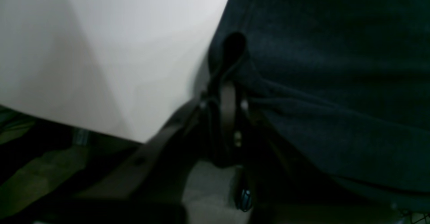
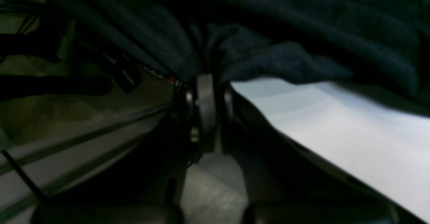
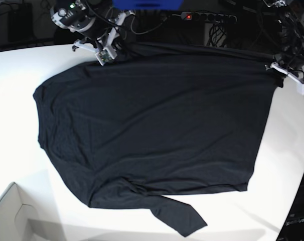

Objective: Layout the t-shirt on the table in an organized manner, then fold the t-shirt properly
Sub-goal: 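Pull the collar edge with both grippers to stretch it straight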

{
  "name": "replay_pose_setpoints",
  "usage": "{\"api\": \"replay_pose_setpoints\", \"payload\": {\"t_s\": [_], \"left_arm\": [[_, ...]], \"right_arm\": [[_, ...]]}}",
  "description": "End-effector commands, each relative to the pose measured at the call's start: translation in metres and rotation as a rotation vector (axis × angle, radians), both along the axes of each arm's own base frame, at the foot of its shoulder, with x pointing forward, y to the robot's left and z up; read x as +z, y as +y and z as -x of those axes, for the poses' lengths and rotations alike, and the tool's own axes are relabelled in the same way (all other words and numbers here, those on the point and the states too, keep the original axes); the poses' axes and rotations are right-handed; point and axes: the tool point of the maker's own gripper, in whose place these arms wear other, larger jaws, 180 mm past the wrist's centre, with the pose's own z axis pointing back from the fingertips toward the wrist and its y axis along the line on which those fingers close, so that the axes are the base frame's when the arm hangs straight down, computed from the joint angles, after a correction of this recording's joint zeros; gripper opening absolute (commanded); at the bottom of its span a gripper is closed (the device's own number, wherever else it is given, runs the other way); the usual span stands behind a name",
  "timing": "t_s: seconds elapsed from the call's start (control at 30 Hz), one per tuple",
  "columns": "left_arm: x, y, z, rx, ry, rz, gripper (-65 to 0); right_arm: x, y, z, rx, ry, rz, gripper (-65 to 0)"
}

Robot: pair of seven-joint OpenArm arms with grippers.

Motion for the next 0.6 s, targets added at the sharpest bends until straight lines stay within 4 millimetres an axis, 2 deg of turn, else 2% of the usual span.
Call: {"api": "replay_pose_setpoints", "payload": {"t_s": [0.0, 0.23, 0.47, 0.57], "left_arm": [[0.012, 0.009, -0.006, 0.0, -0.037, -0.031, -65.0], [0.012, 0.009, -0.006, 0.0, -0.037, -0.031, -65.0], [0.012, 0.009, -0.01, 0.002, -0.042, -0.026, -65.0], [0.017, 0.009, -0.019, 0.001, -0.063, -0.029, -65.0]], "right_arm": [[0.011, 0.001, -0.006, -0.007, -0.042, -0.016, -65.0], [0.016, 0.001, -0.014, -0.006, -0.068, -0.016, -65.0], [0.024, 0.002, -0.034, -0.004, -0.119, -0.016, -65.0], [0.028, 0.002, -0.044, -0.003, -0.14, -0.013, -65.0]]}}
